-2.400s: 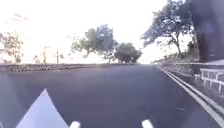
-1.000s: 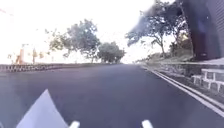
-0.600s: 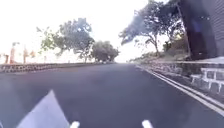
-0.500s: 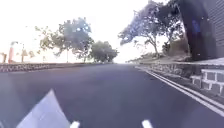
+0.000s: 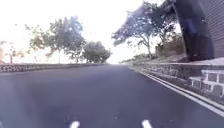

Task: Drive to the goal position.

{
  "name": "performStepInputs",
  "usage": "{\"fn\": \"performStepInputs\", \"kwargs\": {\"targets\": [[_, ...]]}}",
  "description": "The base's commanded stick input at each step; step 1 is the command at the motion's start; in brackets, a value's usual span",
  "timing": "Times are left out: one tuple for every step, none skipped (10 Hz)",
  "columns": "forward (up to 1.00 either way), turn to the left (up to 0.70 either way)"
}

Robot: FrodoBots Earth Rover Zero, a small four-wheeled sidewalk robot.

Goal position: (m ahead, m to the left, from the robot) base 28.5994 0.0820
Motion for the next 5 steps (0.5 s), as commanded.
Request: {"fn": "performStepInputs", "kwargs": {"targets": [[0.70, 0.00], [0.70, 0.00], [0.70, 0.00], [0.70, 0.00], [0.70, 0.00]]}}
